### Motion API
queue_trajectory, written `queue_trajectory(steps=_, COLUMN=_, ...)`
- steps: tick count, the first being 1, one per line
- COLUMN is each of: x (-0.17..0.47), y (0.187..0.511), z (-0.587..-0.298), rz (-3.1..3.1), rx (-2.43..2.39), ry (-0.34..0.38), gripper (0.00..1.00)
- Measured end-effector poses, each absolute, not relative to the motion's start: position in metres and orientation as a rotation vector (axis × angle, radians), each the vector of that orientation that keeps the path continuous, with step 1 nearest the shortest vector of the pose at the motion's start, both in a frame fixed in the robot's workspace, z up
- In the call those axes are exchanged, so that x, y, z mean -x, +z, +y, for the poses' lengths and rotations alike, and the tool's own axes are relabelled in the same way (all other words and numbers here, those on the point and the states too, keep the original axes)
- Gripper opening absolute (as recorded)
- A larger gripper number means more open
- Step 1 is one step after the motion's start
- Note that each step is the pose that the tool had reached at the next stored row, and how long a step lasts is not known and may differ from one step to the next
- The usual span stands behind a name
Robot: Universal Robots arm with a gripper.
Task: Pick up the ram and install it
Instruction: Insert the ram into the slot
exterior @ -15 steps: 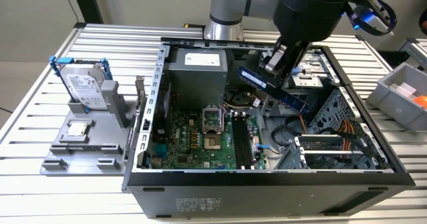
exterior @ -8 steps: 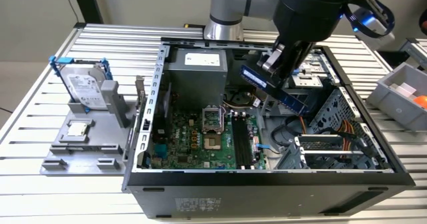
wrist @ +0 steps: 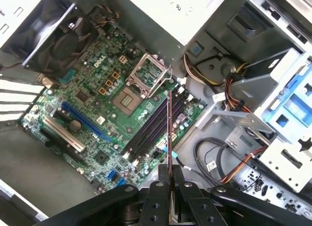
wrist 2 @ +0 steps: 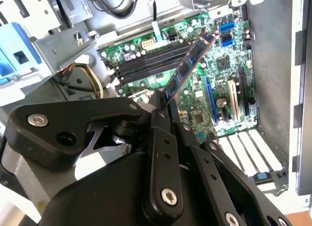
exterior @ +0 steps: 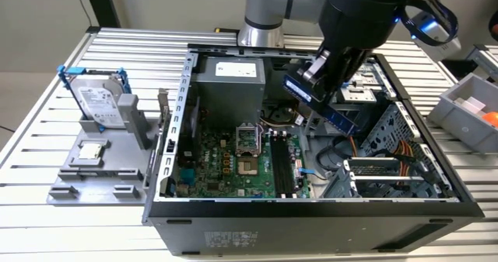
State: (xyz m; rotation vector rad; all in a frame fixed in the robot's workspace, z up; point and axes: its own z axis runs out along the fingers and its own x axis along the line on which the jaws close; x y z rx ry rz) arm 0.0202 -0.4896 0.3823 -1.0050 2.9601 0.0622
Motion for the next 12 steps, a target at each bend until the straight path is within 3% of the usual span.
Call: queue_trajectory(steps=12, x=-0.0202, y=0.3823, z=-0.4896, rz=3.004, rx=0.859, ry=0.061, gripper=0.0)
